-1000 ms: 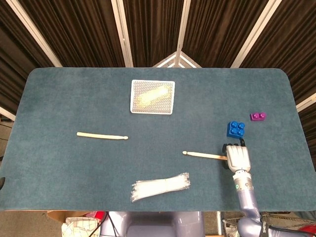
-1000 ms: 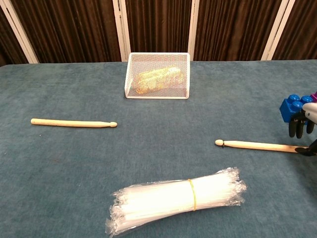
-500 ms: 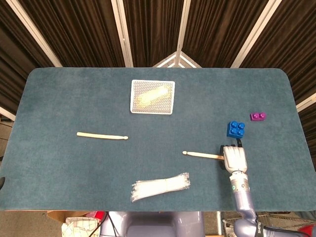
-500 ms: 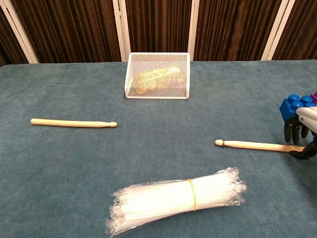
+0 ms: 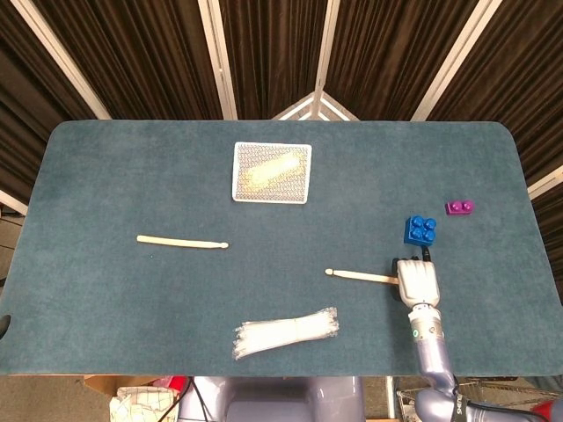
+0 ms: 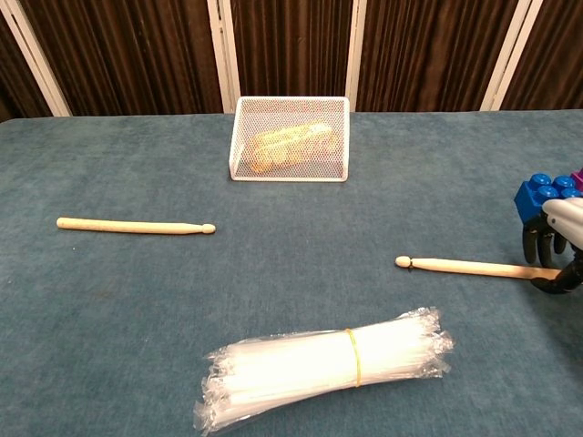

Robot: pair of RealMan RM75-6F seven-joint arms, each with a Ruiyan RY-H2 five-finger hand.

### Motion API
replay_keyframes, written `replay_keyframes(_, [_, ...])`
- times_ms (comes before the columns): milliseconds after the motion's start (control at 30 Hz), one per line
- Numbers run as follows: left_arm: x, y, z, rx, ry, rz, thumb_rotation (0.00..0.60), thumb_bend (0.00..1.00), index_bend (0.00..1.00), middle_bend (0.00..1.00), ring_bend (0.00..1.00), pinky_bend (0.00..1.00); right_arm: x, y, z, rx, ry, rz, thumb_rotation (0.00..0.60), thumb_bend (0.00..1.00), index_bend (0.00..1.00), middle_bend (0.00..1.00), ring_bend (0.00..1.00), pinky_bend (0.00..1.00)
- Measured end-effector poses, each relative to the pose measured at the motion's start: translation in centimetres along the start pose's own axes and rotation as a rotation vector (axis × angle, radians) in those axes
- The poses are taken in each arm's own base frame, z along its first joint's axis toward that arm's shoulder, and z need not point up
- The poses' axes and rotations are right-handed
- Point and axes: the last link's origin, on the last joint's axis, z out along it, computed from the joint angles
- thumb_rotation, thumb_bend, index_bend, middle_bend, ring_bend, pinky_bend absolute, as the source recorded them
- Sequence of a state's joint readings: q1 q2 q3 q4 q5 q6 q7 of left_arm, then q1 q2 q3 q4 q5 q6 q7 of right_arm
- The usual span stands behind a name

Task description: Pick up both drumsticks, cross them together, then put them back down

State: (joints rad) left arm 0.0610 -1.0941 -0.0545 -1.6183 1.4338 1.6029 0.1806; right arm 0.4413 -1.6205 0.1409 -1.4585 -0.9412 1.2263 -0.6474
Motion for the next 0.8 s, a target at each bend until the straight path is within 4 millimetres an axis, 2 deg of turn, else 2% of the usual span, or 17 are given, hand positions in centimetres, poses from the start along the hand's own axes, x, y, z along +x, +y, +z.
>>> replay_keyframes(800, [-0.09,-0.06,0.04,0.004,-0.005,0.004,0.600,0.40,0.07,0.00,0.00,0.02,-0.48,-0.92,-0.05,0.024,0.005,-0.049,0.600,0.34,0.58,0.56,0.43,0.10])
